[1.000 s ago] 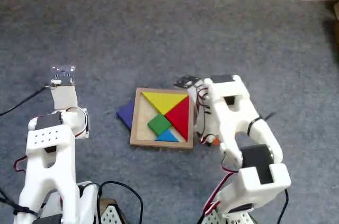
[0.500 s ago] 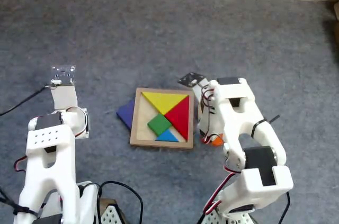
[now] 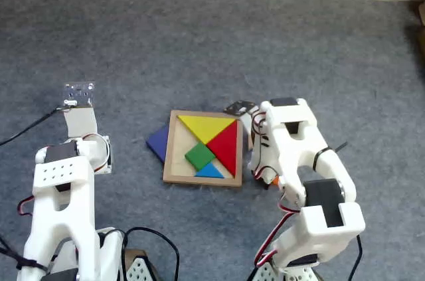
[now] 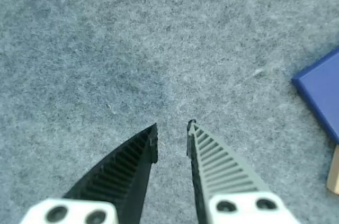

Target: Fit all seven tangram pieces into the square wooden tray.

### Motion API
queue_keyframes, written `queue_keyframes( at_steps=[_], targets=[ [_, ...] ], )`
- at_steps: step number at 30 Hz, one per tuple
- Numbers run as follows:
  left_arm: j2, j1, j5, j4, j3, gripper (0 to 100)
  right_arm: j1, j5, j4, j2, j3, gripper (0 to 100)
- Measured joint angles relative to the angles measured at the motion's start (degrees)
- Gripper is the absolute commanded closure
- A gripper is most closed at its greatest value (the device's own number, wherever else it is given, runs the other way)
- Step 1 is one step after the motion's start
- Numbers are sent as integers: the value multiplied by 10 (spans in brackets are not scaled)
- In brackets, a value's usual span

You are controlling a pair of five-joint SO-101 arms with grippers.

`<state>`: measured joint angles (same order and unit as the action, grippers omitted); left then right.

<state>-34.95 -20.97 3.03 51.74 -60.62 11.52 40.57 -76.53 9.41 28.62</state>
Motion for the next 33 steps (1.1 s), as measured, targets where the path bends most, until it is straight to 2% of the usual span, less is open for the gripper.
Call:
queue_keyframes(
  at_steps=[11, 19, 26, 33],
  targets=[
    [0, 0, 0, 0, 0, 892, 0, 5, 23, -3, 8, 706],
    [0, 0, 0, 0, 0, 892, -11, 122, -5, -2, 1, 706],
    [0, 0, 0, 0, 0, 892, -56, 250, -11, -4, 1, 706],
    [0, 0, 0, 0, 0, 892, -78, 306, 62, -5, 38, 706]
  ],
)
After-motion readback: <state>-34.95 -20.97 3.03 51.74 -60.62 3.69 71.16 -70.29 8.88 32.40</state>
